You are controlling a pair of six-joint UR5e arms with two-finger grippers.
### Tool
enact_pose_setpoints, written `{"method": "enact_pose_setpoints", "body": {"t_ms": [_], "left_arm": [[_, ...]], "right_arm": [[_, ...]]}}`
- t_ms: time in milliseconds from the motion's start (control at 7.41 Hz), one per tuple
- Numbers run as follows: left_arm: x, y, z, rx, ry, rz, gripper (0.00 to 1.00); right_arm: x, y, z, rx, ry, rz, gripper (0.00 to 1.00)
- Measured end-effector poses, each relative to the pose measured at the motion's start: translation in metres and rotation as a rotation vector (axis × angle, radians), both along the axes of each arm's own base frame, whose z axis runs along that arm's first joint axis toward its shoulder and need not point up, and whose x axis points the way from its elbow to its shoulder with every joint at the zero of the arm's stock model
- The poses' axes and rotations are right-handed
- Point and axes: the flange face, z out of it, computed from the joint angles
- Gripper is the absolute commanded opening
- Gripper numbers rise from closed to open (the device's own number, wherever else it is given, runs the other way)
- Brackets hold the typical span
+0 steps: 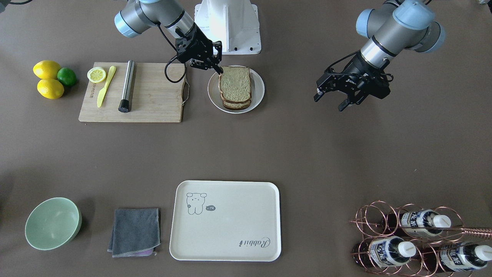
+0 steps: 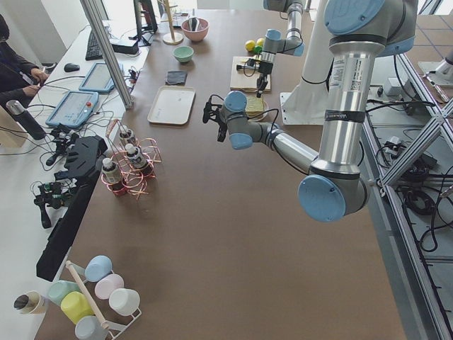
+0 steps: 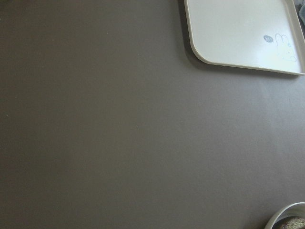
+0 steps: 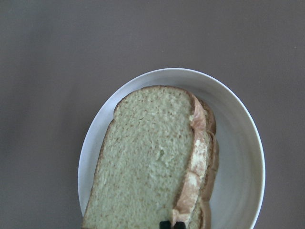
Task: Make sandwich and place on tray
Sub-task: 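Lower the bread slice onto the egg toast and open the right gripper, then withdraw the right arm away from the plate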
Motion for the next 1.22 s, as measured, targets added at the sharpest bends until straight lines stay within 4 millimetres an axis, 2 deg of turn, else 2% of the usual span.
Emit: {"method": "enact_pose_setpoints", "body": {"t_ms": [135, 540, 810, 945, 1215], "left_arm": [[0.0, 0.0, 0.0, 0.0, 0.0, 0.0, 0.98], [0.0, 0.0, 0.0, 0.0, 0.0, 0.0, 0.98], [0.0, 0.0, -0.002, 0.002, 0.003, 0.002, 0.98], [0.0, 0.0, -0.003, 0.003, 0.006, 0.002, 0.98], [0.0, 0.0, -0.005, 0.003, 0.008, -0.001, 0.98]], "right_arm": [[0.0, 0.0, 0.0, 0.001, 0.0, 0.001, 1.0], [0.001, -0.001, -0.003, 0.007, -0.005, 0.008, 1.0], [0.008, -0.01, -0.006, 0.007, -0.012, 0.018, 1.0], [0.017, -0.02, -0.006, -0.002, -0.01, 0.024, 1.0], [0.057, -0.052, 0.012, -0.05, 0.069, 0.029, 1.0]]}}
